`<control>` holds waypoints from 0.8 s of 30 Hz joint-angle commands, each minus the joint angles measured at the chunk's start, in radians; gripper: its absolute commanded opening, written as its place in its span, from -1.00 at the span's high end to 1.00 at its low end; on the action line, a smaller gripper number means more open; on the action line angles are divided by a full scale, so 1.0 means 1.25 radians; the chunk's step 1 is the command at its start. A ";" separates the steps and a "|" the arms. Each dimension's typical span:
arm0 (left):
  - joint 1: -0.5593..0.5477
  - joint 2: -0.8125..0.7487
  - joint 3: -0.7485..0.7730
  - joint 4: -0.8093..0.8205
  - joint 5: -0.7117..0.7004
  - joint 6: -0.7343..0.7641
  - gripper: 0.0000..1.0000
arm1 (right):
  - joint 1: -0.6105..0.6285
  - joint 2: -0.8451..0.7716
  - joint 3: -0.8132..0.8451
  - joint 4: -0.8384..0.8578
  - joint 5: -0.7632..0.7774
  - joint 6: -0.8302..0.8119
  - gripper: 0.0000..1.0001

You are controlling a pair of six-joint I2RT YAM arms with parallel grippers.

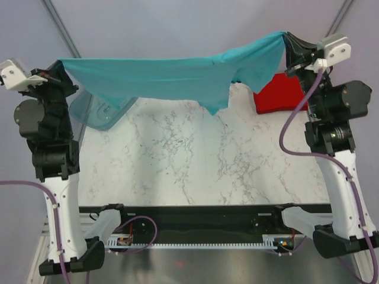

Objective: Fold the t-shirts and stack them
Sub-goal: Flatten the tshirt out

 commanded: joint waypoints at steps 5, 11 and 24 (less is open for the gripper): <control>0.004 -0.121 0.059 -0.094 -0.045 -0.015 0.95 | -0.002 -0.252 -0.059 -0.209 0.002 0.032 1.00; 0.004 -0.158 0.109 -0.145 -0.058 0.032 0.96 | -0.003 -0.353 -0.032 -0.319 0.005 0.011 1.00; 0.004 -0.045 -0.018 -0.145 -0.004 0.050 0.95 | -0.003 -0.162 -0.081 -0.350 -0.013 -0.065 1.00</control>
